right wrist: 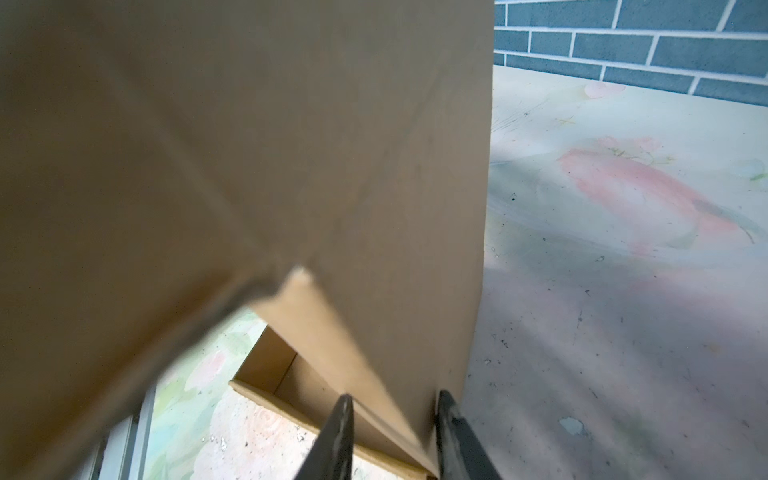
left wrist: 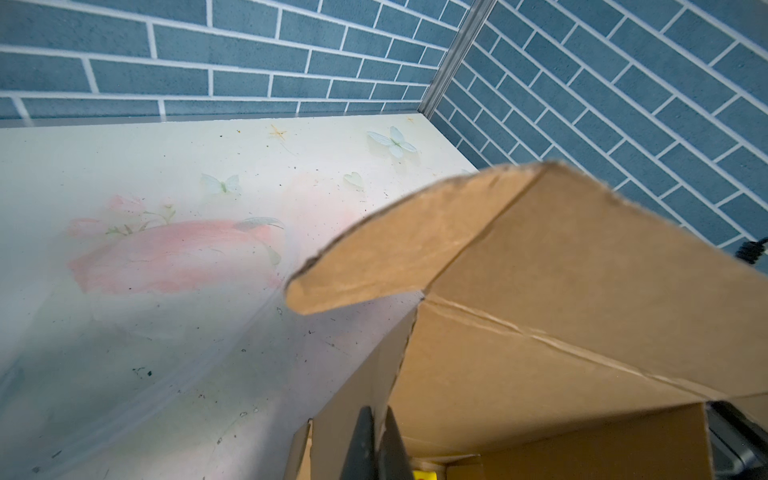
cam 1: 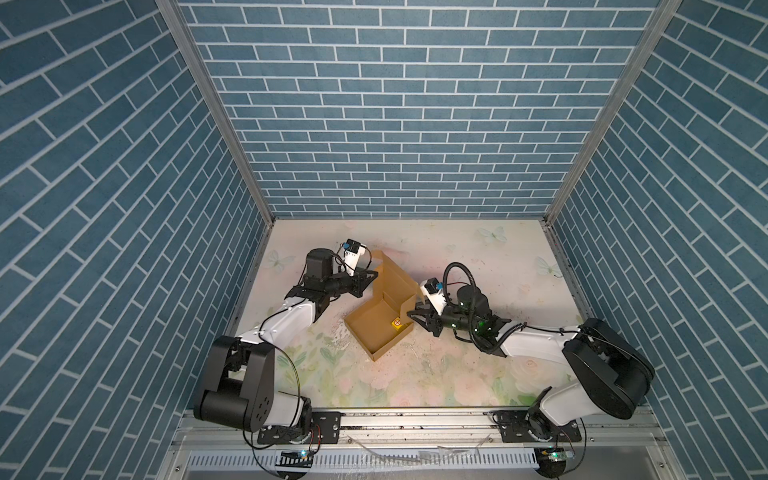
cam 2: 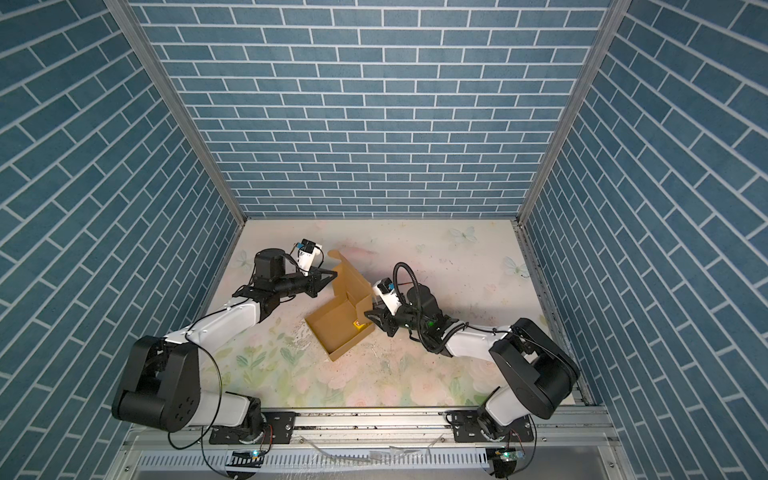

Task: Fold the paper box

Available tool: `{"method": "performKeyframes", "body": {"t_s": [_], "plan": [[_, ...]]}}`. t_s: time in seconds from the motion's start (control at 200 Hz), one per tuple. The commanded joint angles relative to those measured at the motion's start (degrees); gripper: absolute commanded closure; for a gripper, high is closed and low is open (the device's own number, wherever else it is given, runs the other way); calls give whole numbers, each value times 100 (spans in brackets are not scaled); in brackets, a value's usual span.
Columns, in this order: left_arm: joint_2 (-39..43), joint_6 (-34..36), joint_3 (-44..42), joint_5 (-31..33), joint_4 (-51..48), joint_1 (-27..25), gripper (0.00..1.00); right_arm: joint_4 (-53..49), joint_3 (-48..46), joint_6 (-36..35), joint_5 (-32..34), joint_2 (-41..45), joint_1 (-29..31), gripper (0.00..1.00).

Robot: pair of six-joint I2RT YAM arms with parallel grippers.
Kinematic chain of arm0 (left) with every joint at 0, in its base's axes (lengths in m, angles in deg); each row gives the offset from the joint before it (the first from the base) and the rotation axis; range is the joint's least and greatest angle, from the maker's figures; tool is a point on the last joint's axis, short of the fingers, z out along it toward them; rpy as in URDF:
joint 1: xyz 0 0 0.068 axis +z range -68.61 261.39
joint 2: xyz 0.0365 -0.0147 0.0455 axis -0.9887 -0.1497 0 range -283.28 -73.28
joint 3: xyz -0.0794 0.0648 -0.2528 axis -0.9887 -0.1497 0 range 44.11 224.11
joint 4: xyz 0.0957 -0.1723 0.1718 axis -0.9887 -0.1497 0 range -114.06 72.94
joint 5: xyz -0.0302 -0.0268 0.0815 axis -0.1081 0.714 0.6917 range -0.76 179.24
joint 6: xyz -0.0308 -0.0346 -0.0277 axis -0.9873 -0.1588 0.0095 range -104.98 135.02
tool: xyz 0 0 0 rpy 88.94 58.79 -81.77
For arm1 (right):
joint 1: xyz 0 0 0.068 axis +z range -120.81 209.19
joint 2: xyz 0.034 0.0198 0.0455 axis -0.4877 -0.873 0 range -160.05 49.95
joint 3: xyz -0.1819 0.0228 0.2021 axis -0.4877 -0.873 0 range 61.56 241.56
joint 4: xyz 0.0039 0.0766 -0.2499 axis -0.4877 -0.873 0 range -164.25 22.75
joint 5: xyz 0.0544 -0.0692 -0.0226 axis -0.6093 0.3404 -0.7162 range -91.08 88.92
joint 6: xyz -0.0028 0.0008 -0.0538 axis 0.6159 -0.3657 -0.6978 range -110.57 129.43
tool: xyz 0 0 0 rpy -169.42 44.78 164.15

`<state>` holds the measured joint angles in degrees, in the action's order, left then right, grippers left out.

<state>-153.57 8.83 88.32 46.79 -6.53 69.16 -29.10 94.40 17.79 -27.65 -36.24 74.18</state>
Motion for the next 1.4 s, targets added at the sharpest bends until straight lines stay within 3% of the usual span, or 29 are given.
{"method": "performKeyframes", "body": {"t_s": [0.0,0.62,0.77,0.9,1.06,1.285,1.395], "plan": [[15,141,-292,-52,-673,10,96,-34,56,-373,254,-2,87,67],[413,185,-975,211,-732,156,92,-562,51,-1045,946,232,586,70],[606,173,-1025,220,-894,208,84,-828,122,-1195,1029,159,750,70],[791,188,-1035,233,-1210,268,71,-810,126,-1212,1118,23,845,71],[1098,-66,-1188,327,-1427,561,63,-698,112,-1231,1174,-185,906,71],[1440,-333,-1455,396,-1291,983,38,-562,100,-1240,1233,-354,924,72],[1567,-263,-1445,192,-1352,1110,32,-560,91,-1240,1273,-374,924,72]]}}
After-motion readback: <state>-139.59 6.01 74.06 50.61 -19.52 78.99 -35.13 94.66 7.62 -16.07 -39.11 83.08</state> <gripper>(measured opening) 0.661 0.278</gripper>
